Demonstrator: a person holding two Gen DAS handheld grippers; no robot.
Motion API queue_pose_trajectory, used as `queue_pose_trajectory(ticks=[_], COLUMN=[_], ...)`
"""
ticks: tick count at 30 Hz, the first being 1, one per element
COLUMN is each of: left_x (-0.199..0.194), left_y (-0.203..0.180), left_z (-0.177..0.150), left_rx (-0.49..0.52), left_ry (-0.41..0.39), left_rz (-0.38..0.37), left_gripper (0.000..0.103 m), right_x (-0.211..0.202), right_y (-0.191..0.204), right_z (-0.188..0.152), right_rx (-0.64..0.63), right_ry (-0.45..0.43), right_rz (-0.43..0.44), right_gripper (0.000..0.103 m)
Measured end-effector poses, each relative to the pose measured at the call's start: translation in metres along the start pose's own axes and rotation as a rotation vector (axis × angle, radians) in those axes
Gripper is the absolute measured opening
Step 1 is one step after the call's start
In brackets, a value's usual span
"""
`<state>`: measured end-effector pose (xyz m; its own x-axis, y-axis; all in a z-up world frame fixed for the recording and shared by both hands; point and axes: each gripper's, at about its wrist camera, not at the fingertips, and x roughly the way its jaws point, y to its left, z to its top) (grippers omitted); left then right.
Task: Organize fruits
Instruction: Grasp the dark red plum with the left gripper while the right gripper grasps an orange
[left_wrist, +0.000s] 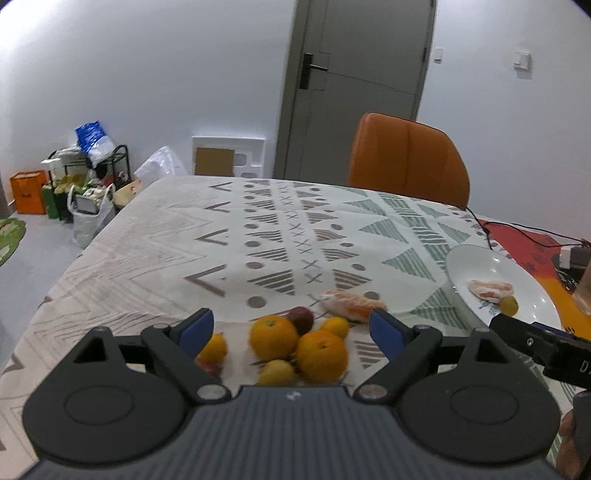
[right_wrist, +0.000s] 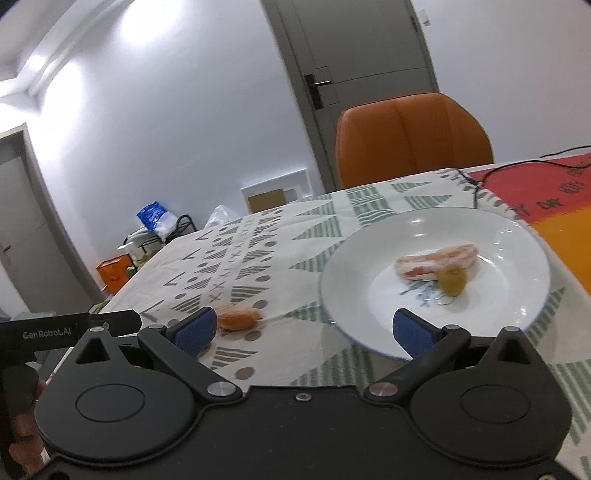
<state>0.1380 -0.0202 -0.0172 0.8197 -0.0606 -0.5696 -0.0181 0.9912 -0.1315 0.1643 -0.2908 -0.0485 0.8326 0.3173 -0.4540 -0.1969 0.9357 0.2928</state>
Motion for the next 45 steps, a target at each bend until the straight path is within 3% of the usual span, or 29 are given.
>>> queue_pose_trajectory(ticks=[11, 25, 30, 34, 36, 37, 45], left_x=[0.003, 0.011, 0.018, 0.024, 0.025, 0.026, 0.019], left_y=[0.034, 0.048, 0.056, 0.061, 0.061, 0.062, 0.079], left_z=[-0.013, -0.031, -0.033, -0.034, -0.034, -0.034, -0.031], left_rx=[-0.089, -0.105, -0.123, -0.131, -0.115, -0.111, -0.160], left_ry=[0.036, 0.033, 0.040, 0.051, 0.046, 0.048, 0.033], left_rz=[0.031, 0.055, 0.053, 0.045, 0.043, 0.040, 0.047], left_gripper=[0.090, 0.085, 0.069, 0.050, 0.037, 0.023, 0.021], right_x=[0.019, 0.034, 0.041, 0.047, 0.050, 0.051, 0.059], right_y=[0.025, 0.045, 0.052, 0.058, 0.062, 0.064, 0.080], right_z=[-0.008, -0.016, -0.018, -0.018, -0.019, -0.019, -0.021], right_rx=[-0.046, -0.095, -0.109, -0.120, -0.125, -0.128, -0.157], right_ry=[0.069, 0.129, 0.148, 0.161, 0.168, 0.171, 0.189], right_rz=[0.062, 0.107, 0.117, 0.130, 0.139, 0.143, 0.172], right_gripper=[0.103, 0.103, 0.103, 0.103, 0.103, 0.103, 0.102])
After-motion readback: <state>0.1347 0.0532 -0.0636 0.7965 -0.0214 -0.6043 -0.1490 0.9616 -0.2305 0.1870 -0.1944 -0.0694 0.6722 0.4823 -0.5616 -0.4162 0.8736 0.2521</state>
